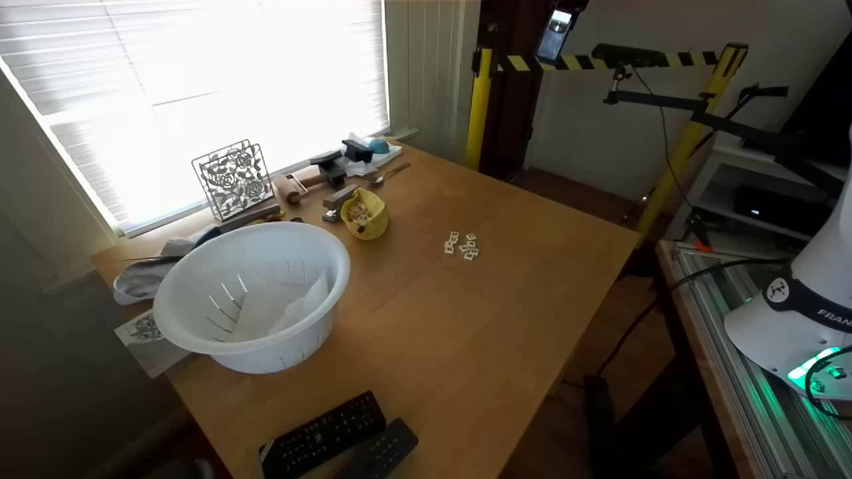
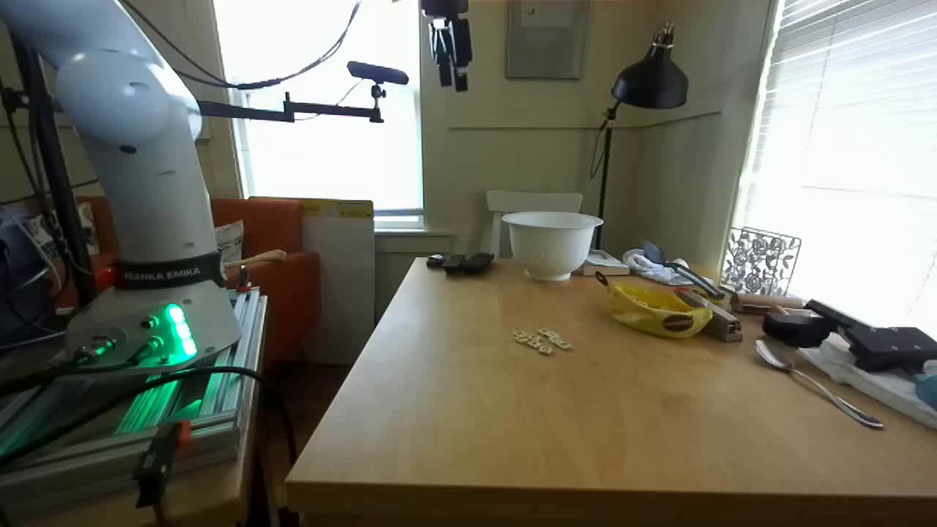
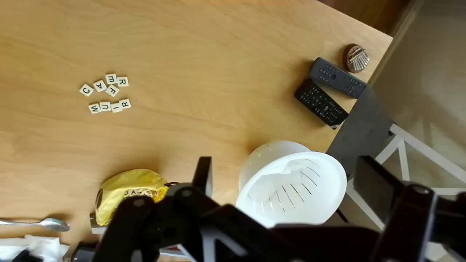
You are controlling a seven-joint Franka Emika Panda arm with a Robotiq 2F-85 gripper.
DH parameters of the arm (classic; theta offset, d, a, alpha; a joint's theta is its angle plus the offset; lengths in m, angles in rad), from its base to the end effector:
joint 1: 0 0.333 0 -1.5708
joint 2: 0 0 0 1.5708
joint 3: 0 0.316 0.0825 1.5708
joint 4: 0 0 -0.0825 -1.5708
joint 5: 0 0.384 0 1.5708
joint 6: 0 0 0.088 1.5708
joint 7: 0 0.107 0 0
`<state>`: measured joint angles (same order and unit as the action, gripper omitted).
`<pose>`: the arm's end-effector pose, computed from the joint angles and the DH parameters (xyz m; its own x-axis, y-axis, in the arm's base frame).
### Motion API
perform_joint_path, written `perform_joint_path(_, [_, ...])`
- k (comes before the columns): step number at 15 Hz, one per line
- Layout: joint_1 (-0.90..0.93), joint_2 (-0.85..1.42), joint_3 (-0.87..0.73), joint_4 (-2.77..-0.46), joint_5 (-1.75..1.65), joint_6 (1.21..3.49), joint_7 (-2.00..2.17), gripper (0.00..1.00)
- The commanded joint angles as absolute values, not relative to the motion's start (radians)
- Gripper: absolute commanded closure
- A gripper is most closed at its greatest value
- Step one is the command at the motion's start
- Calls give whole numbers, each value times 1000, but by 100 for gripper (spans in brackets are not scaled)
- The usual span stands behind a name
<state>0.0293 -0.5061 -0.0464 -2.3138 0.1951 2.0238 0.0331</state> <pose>0.4209 0.0014 0.5549 0.9714 -0.1327 0.1969 -0.0888 -0.9721 -0.2171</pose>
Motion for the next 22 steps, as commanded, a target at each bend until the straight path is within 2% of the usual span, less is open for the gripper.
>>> perform_joint_path(1, [19, -505, -39, -2312, 200, 2021, 29, 0])
perform_joint_path(9, [7, -491, -33, -2325, 181, 2032, 47, 0])
perform_joint_path(22, [-52, -143, -56, -2501, 90, 2547, -15, 0])
